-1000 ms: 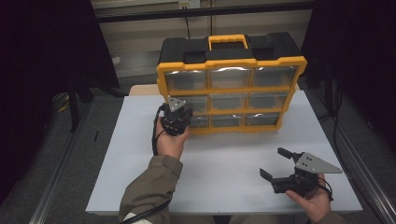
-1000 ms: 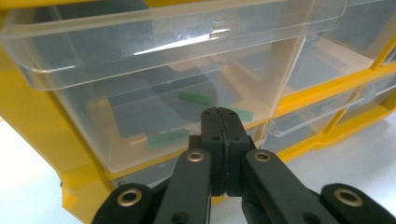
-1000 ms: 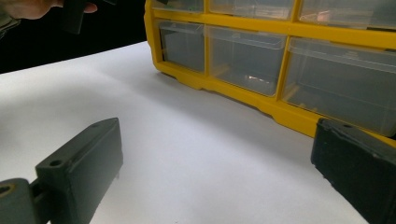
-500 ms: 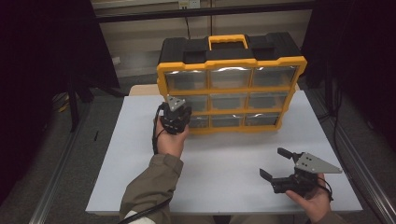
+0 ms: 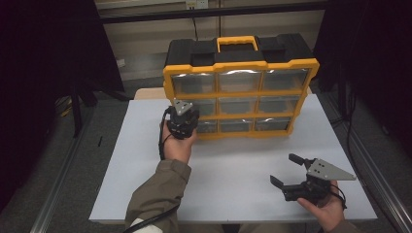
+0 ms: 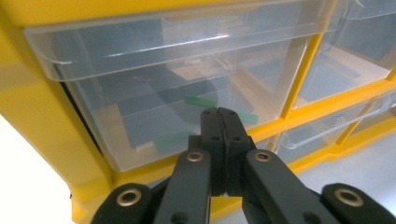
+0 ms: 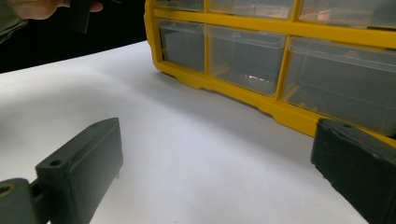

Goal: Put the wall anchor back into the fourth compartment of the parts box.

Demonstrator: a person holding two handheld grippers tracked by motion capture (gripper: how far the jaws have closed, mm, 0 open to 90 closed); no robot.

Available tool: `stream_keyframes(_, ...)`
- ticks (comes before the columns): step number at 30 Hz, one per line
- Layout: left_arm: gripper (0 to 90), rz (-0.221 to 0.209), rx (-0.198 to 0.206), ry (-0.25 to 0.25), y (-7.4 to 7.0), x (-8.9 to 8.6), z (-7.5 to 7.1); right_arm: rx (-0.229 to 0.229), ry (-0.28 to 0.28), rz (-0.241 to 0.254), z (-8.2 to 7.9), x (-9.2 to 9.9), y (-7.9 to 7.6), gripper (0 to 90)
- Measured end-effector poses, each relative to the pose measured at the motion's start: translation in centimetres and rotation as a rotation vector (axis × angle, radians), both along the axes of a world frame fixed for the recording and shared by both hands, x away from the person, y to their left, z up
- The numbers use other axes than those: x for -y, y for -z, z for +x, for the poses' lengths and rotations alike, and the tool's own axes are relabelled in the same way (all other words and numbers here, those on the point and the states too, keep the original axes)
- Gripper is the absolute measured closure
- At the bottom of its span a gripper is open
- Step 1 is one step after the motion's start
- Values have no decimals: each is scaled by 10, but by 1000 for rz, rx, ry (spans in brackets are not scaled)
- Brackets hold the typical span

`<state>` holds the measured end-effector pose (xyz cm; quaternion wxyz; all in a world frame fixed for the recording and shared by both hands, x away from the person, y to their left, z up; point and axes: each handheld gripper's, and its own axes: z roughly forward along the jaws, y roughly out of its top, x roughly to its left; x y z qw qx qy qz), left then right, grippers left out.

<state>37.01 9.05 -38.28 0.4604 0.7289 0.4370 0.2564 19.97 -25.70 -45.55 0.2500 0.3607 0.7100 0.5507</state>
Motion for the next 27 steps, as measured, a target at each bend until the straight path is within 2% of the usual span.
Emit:
stream_keyframes(2, 898, 4, 0, -11, 0, 1, -1, 0, 1, 2, 0, 0, 0, 22)
stream_keyframes(11, 828, -2, 1, 23, 1, 0, -5, 1, -1, 2, 0, 0, 0, 22)
stream_keyframes(12, 809, -16, 2, 27, 2, 0, -5, 0, 1, 0, 0, 0, 0, 22)
stream_keyframes(15, 772, -12, 1, 35, 4, -1, -6, 0, -1, -1, 0, 0, 0, 22)
stream_keyframes(17, 748, -26, -3, 34, 6, -2, -8, -1, 4, -1, -1, 0, 0, 22)
stream_keyframes(27, 584, -55, 18, 65, 7, -7, -17, 4, 12, 0, -2, 2, 0, 23)
